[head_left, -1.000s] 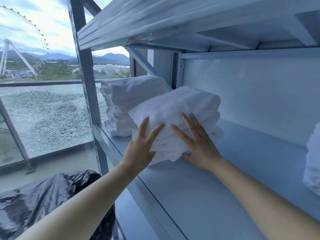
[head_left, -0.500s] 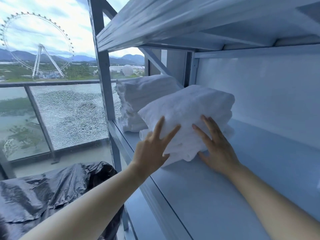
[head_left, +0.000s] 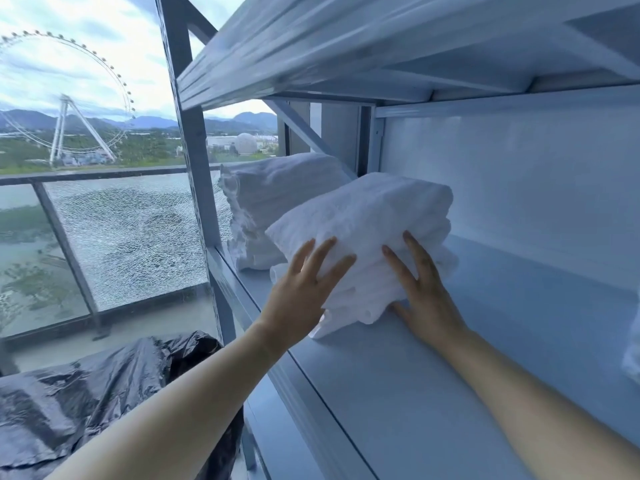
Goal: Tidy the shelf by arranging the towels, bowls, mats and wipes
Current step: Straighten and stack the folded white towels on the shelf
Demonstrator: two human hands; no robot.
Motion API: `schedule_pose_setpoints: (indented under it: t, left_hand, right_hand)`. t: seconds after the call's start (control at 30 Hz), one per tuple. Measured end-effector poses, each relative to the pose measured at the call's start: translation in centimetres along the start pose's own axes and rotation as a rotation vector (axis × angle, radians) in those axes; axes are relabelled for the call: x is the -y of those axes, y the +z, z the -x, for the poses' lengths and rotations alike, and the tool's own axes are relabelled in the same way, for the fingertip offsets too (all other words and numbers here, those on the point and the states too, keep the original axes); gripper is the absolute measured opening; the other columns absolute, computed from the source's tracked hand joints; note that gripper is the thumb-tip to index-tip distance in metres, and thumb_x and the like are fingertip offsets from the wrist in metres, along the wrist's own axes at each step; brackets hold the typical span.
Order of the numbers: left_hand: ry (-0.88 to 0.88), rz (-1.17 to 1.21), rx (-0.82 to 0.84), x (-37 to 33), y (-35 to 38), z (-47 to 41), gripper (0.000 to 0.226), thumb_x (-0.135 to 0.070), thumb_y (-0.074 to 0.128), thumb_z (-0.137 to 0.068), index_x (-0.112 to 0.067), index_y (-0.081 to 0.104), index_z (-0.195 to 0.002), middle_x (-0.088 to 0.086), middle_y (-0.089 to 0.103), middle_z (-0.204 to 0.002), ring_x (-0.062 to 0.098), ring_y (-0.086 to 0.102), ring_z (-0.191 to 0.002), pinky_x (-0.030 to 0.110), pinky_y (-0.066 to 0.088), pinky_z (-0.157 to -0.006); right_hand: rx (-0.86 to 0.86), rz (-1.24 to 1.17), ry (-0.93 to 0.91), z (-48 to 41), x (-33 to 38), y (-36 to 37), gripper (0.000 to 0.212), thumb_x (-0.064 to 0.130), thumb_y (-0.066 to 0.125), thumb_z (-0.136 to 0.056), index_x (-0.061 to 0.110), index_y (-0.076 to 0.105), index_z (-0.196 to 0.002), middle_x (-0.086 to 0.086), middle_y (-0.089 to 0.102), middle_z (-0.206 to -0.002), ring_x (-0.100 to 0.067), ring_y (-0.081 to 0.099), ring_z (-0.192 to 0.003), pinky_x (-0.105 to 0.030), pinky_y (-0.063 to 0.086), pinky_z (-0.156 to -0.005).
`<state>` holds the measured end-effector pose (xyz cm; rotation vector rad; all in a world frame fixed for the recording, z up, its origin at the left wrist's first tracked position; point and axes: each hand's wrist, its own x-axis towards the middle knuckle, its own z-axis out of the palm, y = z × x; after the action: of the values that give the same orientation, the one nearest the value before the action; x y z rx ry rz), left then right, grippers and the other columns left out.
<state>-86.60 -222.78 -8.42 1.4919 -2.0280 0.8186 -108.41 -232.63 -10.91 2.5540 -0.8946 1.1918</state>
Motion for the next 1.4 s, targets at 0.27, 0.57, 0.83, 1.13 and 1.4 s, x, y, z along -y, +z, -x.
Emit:
schedule_pose_setpoints:
  t: [0.27,0.57,0.83,1.13,1.4]
  left_hand:
    - [0.085,-0.013,-0.106,-0.2,-0.2,0.1,0.098,0.001,0.079,-0.047,-0.025,0.041,-0.134,0.008,0.035,-0.136,0.036,0.045,-0.115,0.037,0.055,-0.081]
    - [0.044,-0.041,-0.037,2.3,-2.2,1.6,0.100,-0.004,0.085,-0.047,-0.023,0.039,-0.135,0.009,0.034,-0.137,0.039,0.048,-0.118,0.040,0.052,-0.084]
    - [-0.051,-0.052,0.009,2.2,-1.5,1.0,0.101,-0.013,0.086,-0.040,-0.026,0.039,-0.129,0.007,0.032,-0.135,0.040,0.043,-0.119,0.036,0.058,-0.060]
    - [-0.073,-0.003,0.018,2.6,0.0,1.1,0.101,-0.009,0.084,-0.047,-0.025,0.034,-0.134,0.008,0.025,-0.142,0.043,0.032,-0.130,0.034,0.056,-0.050]
    - [-0.071,0.013,-0.073,2.4,0.6,0.9,0.085,-0.025,0.075,-0.054,-0.028,0.038,-0.130,0.006,0.027,-0.142,0.040,0.026,-0.130,0.062,0.036,-0.096]
  right_hand:
    - [-0.039,-0.033,-0.030,-0.3,-0.3,0.0,0.083,0.014,0.075,-0.077,0.028,0.023,-0.141,-0.003,0.007,-0.152,-0.034,0.020,-0.139,-0.051,0.037,-0.101]
    - [0.000,-0.044,-0.078,-2.1,1.9,1.2,0.091,0.012,0.078,-0.073,0.030,0.022,-0.142,-0.004,0.007,-0.151,-0.032,0.018,-0.139,-0.049,0.039,-0.100]
    - [-0.001,-0.036,-0.039,-2.2,2.2,1.7,0.090,0.012,0.078,-0.072,0.031,0.023,-0.140,-0.002,0.009,-0.150,-0.029,0.017,-0.137,-0.049,0.045,-0.092]
    - [0.009,-0.001,0.031,-2.2,2.6,2.0,0.091,0.010,0.074,-0.075,0.036,0.018,-0.141,0.003,0.004,-0.151,-0.033,0.019,-0.139,-0.050,0.048,-0.089]
    - [0.027,0.015,0.098,-1.2,3.2,1.7,0.089,0.017,0.070,-0.077,0.036,0.015,-0.144,0.005,0.002,-0.155,-0.027,0.016,-0.141,-0.044,0.056,-0.072]
